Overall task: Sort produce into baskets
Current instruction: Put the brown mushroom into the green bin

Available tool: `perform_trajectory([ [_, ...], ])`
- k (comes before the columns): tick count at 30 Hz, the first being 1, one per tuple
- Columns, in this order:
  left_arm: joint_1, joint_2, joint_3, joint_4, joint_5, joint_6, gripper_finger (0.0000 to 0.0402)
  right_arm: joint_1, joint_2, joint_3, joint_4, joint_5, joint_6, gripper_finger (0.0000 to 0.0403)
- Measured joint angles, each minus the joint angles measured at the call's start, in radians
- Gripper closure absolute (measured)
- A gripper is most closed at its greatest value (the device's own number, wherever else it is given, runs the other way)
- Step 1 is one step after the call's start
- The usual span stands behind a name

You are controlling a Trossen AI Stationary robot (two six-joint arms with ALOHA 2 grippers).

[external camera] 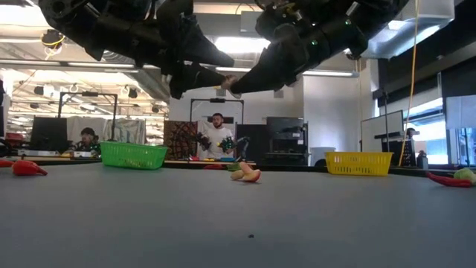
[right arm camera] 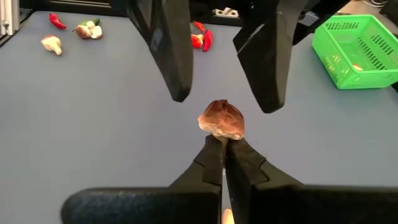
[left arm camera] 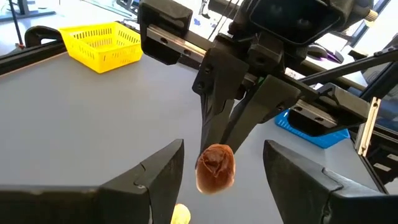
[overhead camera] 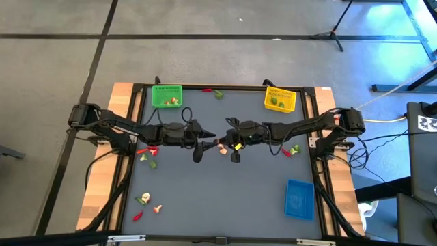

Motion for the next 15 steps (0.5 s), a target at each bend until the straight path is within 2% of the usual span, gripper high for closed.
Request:
perform_trajectory([
  [7,0.002,0.000,0.000,0.000,-0.021,-0.001,0.0187,0.000,0.000,0.000,0.003,0.005,0.005,0.0398],
  [15,0.002,0.000,0.000,-0.001,-0.024,-0.038,0.0187,0.000,0.000,0.000,0.057,0.060,-0.021,0.0398],
])
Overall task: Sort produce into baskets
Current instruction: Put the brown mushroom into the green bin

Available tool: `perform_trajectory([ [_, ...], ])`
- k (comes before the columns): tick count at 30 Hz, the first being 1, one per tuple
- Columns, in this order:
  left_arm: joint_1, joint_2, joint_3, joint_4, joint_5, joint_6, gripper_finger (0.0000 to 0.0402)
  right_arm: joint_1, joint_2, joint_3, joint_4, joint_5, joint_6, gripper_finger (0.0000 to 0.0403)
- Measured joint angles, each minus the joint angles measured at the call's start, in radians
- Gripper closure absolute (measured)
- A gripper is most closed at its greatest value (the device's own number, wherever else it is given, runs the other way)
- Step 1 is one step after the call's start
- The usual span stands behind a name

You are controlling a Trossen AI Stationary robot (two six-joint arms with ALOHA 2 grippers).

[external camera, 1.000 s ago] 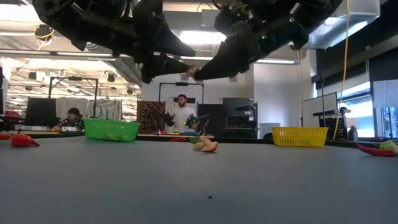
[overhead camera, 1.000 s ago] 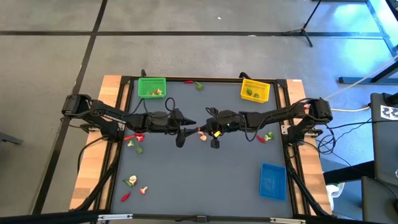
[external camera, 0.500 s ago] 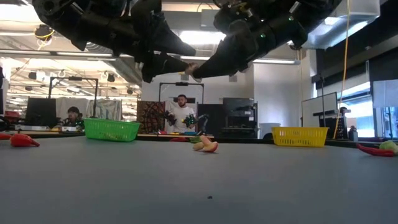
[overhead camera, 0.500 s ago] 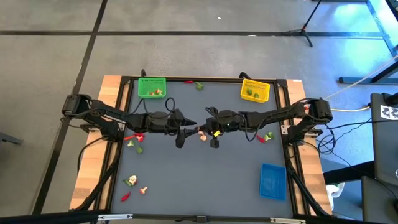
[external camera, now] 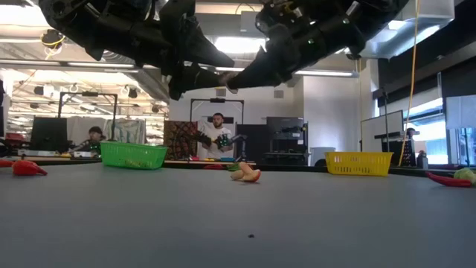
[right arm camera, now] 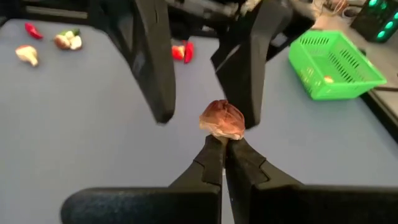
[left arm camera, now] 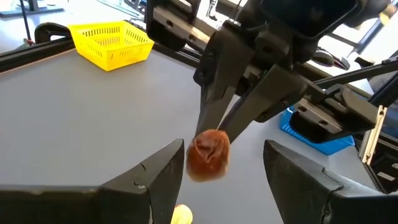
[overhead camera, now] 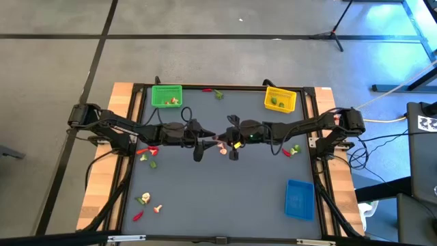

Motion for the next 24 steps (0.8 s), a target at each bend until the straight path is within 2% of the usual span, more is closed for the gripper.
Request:
perform_trajectory([
  [6,0.000,0.000,0.000,0.000,-0.001,0.021,0.0206,0.001,0.000,0.000,0.046,-0.041,0.000,0.0398],
  [17,0.001,-0.002,0.000,-0.003,-0.001,0.083,0.0344,0.000,0.000,-0.002,0.044,-0.061,0.051,0.0396],
  [20,0.006,-0.002,0.000,-0.003,0.001,0.105,0.0357,0.000,0.000,-0.002,0.039,-0.061,0.058,0.0378],
  [24,0.026,-0.012,0.000,-0.031,0.006,0.104,0.0350,0.000,-0.007,-0.001,0.008,-0.040,0.059,0.0325],
])
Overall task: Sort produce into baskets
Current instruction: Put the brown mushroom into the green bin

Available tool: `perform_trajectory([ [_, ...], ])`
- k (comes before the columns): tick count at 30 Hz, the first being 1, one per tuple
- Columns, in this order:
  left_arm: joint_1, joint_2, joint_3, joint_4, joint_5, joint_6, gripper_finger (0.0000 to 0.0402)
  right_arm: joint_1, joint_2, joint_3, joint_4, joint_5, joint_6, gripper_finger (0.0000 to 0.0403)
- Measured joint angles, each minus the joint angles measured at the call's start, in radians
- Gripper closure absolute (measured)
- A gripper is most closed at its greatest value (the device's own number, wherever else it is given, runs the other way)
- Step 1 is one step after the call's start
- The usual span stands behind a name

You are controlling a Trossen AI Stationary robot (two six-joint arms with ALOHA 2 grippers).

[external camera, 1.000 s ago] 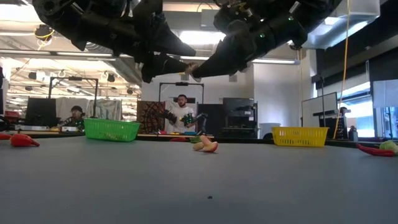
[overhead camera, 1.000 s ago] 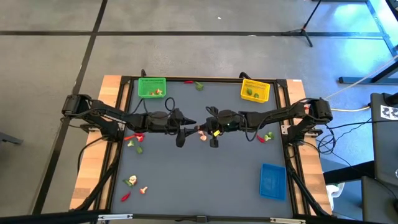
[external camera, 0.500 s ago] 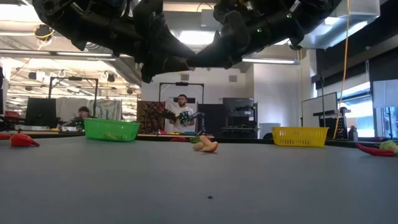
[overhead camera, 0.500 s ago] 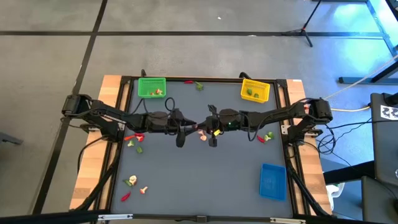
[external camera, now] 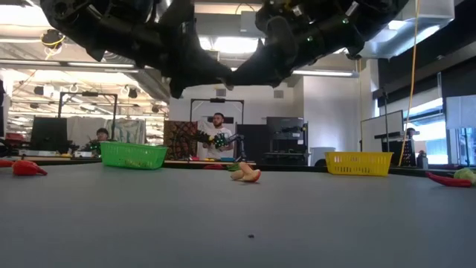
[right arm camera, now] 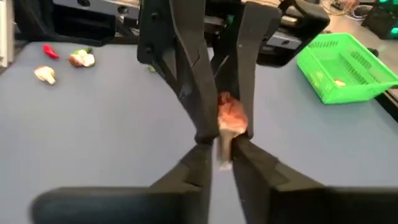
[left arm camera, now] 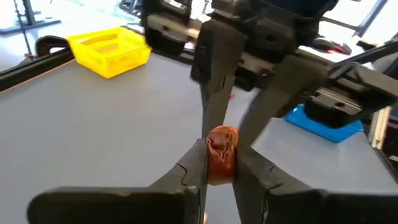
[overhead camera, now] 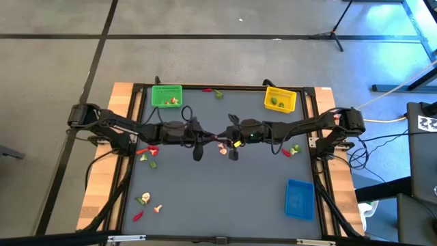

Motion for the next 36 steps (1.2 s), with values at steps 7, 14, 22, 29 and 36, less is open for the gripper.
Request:
perform_trajectory([
  [7,0.104,-0.110,0.000,-0.232,-0.021,0.016,0.0349,0.001,-0.116,0.001,-0.255,0.209,-0.003,0.0253],
  [14,0.286,-0.235,0.000,-0.516,-0.158,0.015,0.0341,0.000,-0.124,0.000,-0.424,0.250,0.016,0.0236],
  [22,0.506,-0.251,0.000,-0.706,-0.211,-0.006,0.0344,-0.014,-0.075,-0.008,-0.374,0.314,0.005,0.0208],
  [29,0.640,-0.250,0.000,-0.727,-0.215,0.010,0.0341,-0.076,-0.037,-0.008,-0.355,0.293,0.027,0.0147],
  [36,0.740,-0.215,0.000,-0.723,-0.214,0.014,0.0342,-0.108,-0.034,-0.008,-0.355,0.248,0.056,0.0135],
])
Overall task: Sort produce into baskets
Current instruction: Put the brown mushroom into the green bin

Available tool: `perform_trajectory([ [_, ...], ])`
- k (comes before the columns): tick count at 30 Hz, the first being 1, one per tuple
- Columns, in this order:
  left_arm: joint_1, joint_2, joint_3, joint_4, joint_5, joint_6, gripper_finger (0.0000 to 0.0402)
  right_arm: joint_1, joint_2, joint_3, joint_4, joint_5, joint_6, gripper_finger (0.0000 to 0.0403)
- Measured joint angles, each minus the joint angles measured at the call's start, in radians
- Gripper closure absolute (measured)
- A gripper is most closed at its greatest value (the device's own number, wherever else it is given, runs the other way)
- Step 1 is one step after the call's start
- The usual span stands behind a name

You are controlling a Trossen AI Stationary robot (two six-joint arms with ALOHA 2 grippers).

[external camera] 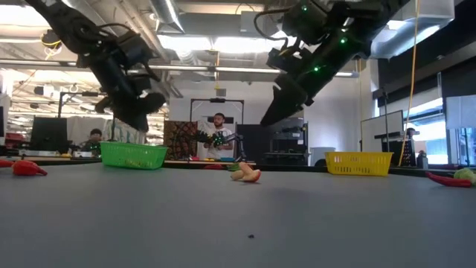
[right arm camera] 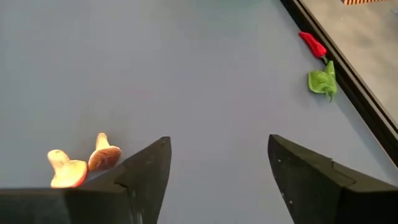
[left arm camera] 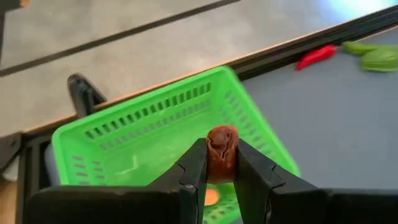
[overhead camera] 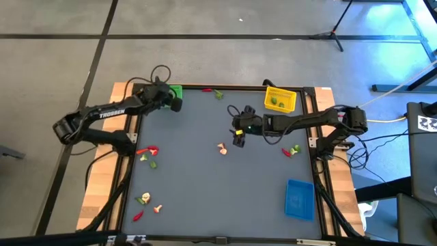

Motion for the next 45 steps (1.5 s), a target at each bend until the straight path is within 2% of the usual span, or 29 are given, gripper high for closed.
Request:
perform_trajectory([
  [7,0.048,0.093,0.000,0.037,0.021,0.013,0.0340,0.003,0.000,0.000,-0.004,-0.001,0.000,0.0134],
  [21,0.088,0.098,0.000,0.043,0.021,0.033,0.0310,0.003,0.000,0.000,-0.012,-0.001,0.001,0.0134],
  [30,0.099,0.095,0.000,0.015,0.043,0.029,0.0229,0.003,0.000,0.000,0.005,-0.019,-0.007,0.0134],
  [35,0.077,0.050,0.000,-0.049,0.079,0.011,0.0204,0.003,0.000,0.000,0.004,-0.031,-0.007,0.0134],
  [45,-0.043,-0.129,0.005,-0.085,0.085,-0.020,0.0202,0.003,0.000,0.000,0.042,-0.035,0.021,0.0134],
])
